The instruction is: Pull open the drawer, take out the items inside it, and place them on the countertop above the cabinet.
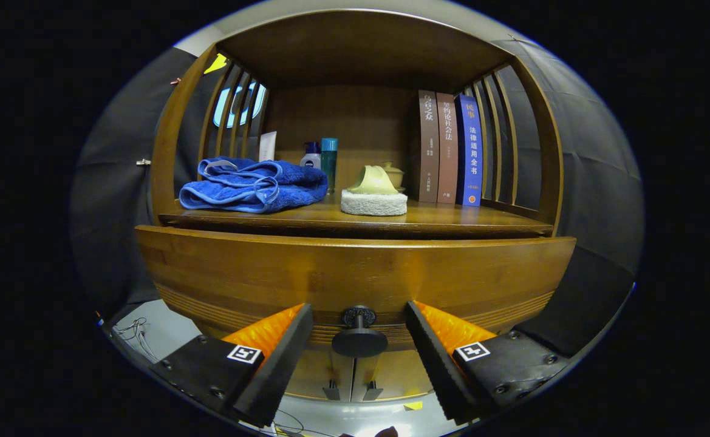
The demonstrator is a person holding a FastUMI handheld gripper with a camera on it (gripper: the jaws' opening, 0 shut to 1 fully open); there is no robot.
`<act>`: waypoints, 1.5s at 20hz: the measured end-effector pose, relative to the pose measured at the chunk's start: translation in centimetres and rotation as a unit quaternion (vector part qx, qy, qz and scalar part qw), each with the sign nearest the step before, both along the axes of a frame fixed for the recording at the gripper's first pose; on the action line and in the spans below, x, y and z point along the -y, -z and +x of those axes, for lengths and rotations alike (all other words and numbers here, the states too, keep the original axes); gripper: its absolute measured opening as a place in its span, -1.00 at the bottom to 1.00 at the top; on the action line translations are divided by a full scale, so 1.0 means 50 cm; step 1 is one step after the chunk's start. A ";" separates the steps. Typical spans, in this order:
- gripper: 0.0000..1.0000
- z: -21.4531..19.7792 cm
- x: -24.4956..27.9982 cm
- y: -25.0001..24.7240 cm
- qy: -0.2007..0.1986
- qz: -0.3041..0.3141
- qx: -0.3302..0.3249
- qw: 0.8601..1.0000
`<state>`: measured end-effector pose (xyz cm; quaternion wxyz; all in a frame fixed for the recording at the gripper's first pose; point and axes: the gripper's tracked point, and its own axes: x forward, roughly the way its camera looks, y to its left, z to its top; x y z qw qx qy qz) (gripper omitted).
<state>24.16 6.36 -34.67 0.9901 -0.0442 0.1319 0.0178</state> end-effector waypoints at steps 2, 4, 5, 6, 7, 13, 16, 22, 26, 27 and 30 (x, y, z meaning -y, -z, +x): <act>1.00 0.018 -0.001 0.001 0.000 -0.001 -0.006 1.000; 1.00 0.038 -0.002 0.003 0.000 -0.002 -0.012 1.000; 1.00 0.047 -0.002 0.004 0.001 -0.002 -0.015 1.000; 1.00 0.048 -0.003 0.005 0.003 -0.001 -0.022 1.000; 1.00 0.047 -0.006 0.003 0.003 -0.001 -0.017 1.000; 1.00 0.011 -0.005 -0.052 -0.004 0.002 -0.013 1.000; 0.99 -0.058 -0.008 -0.172 -0.008 0.026 0.023 0.999; 0.98 -0.220 -0.005 -0.364 -0.014 0.059 0.040 0.997; 0.99 -0.301 0.007 -0.461 -0.026 0.063 0.047 0.997; 0.99 -0.316 0.012 -0.486 -0.026 0.062 0.054 0.996; 0.98 -0.356 0.034 -0.541 -0.022 0.051 0.058 0.997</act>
